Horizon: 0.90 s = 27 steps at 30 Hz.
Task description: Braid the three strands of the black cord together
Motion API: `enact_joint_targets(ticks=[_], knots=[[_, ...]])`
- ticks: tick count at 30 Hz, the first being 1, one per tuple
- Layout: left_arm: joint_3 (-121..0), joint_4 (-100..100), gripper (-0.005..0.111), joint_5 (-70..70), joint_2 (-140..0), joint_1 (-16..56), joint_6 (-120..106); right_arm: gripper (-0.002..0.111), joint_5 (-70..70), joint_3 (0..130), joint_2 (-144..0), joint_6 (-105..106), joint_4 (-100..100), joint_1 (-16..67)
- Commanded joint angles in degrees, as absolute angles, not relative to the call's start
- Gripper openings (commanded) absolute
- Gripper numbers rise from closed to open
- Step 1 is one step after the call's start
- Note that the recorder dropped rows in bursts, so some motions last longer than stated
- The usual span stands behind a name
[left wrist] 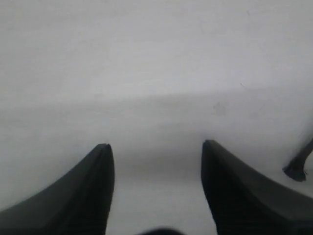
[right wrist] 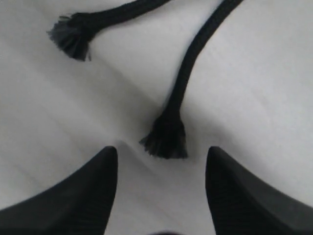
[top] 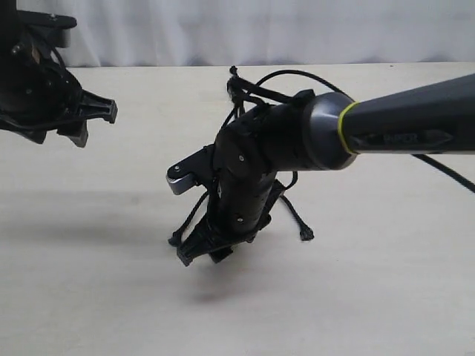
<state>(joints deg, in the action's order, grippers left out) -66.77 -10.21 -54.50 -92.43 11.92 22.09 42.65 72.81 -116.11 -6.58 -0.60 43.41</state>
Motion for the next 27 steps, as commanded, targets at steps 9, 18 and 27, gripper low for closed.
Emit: enact_joint_targets(ticks=[9, 18, 27], knots=[[-63.06, -3.79, 0.051, -50.28, -91.99, 11.82, 21.84, 0.052, 35.85, 73.22, -119.12, -7.3, 1.24, 43.48], [-63.06, -2.69, 0.051, -50.39, -91.99, 11.82, 21.84, 0.004, 37.95, 73.22, -120.38, -7.3, 4.13, 43.38], [-63.06, 0.0, 0.051, -48.43, -92.1, 14.33, 21.84, 0.004, 48.89, 73.26, -112.6, -7.3, 10.94, 37.05]])
